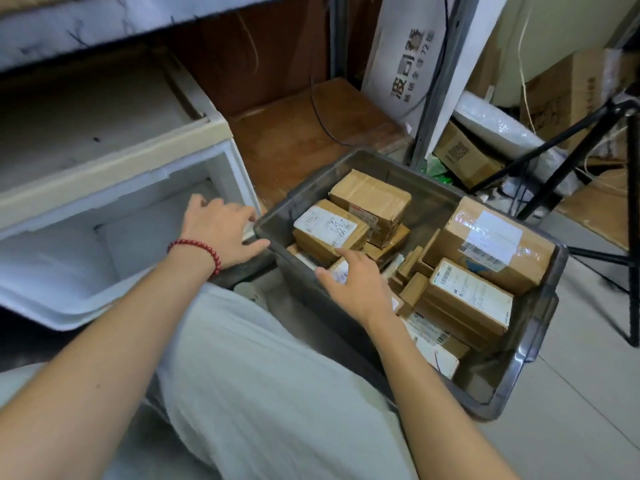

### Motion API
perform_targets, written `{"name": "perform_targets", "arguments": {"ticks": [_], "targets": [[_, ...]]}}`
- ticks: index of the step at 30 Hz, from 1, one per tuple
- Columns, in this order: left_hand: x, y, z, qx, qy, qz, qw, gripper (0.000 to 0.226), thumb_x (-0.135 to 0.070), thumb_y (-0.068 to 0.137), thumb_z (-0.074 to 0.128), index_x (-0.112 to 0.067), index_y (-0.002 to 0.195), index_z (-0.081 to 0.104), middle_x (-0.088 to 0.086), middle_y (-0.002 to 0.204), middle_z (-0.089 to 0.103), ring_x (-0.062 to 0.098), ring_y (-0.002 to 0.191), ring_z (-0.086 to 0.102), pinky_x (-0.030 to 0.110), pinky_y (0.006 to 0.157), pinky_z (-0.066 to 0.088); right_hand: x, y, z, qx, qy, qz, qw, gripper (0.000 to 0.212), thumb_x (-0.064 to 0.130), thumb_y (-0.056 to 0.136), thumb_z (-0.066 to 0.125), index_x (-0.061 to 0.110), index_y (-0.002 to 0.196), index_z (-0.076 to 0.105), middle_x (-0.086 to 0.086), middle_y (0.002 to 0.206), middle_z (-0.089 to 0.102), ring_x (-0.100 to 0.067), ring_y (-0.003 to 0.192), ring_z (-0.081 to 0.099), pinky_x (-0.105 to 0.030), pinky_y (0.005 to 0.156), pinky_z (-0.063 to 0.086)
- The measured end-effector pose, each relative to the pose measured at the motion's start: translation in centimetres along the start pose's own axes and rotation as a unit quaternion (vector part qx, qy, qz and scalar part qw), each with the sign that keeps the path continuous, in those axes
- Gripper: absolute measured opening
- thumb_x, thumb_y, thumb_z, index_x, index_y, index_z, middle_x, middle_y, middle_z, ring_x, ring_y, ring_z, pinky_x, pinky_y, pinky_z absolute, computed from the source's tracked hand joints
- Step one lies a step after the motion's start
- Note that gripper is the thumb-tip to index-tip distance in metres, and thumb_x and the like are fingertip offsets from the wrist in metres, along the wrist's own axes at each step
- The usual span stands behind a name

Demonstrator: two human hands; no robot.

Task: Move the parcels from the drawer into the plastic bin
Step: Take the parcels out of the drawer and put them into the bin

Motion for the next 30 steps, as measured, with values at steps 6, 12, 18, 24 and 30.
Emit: {"name": "perform_targets", "arguments": {"ticks": [6,12,18,24,30], "targets": [[4.9,-7.5,0.2,-0.039,-0.080,-0.178,0.980,0.060,-0.069,0.083,0.042,-0.033,0.131,0.043,-0.001,0.130,0.056,0.025,0.118,0.051,0.042,0.094,0.032,8.2,0.4,-3.5,-0.023,0.019,-0.130,0.991,0.070,0.066,0.086,0.051,0.025,0.142,0.043,0.001,0.144,0.048,-0.020,0.129,0.048,-0.036,0.095,0.046],[8.3,-10.3,-3.0,-0.112,-0.173,-0.293,0.933,0.065,-0.064,0.085,0.048,-0.027,0.137,0.038,0.003,0.135,0.052,0.029,0.122,0.047,0.046,0.096,0.035,17.4,1.4,-5.7,0.047,0.002,-0.220,0.974,0.083,0.063,0.083,0.060,0.023,0.149,0.029,0.000,0.154,0.031,-0.020,0.135,0.040,-0.041,0.101,0.043],[14.5,-11.6,-9.0,-0.195,-0.125,-0.336,0.913,0.066,-0.063,0.084,0.049,-0.028,0.138,0.036,0.003,0.133,0.051,0.029,0.119,0.048,0.041,0.089,0.037,26.5,1.6,-9.5,0.023,-0.008,-0.321,0.947,0.100,0.061,0.080,0.066,0.019,0.153,0.013,-0.006,0.156,0.013,-0.025,0.136,0.037,-0.043,0.103,0.043],[20.2,-12.4,-14.5,-0.224,-0.099,-0.371,0.896,0.072,-0.062,0.084,0.053,-0.025,0.141,0.028,0.009,0.134,0.047,0.032,0.119,0.048,0.045,0.093,0.041,33.7,3.2,-13.5,-0.017,-0.031,-0.356,0.934,0.118,0.063,0.072,0.072,0.018,0.154,0.001,-0.014,0.159,0.005,-0.035,0.141,0.025,-0.048,0.109,0.036],[23.3,-11.2,-18.4,-0.267,-0.162,-0.380,0.871,0.085,-0.057,0.083,0.058,-0.025,0.147,0.014,0.010,0.146,0.036,0.033,0.128,0.043,0.045,0.096,0.041,38.4,6.4,-16.0,-0.011,0.027,-0.347,0.937,0.133,0.058,0.069,0.078,0.012,0.153,-0.014,-0.017,0.161,-0.001,-0.031,0.149,0.004,-0.048,0.118,0.020]]}}
Point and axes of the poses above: each hand's wrist, its own y-axis towards the middle knuckle, its own z-axis out of the palm, x = y × z, the point moved 3 cm from there along y, towards the middle knuckle
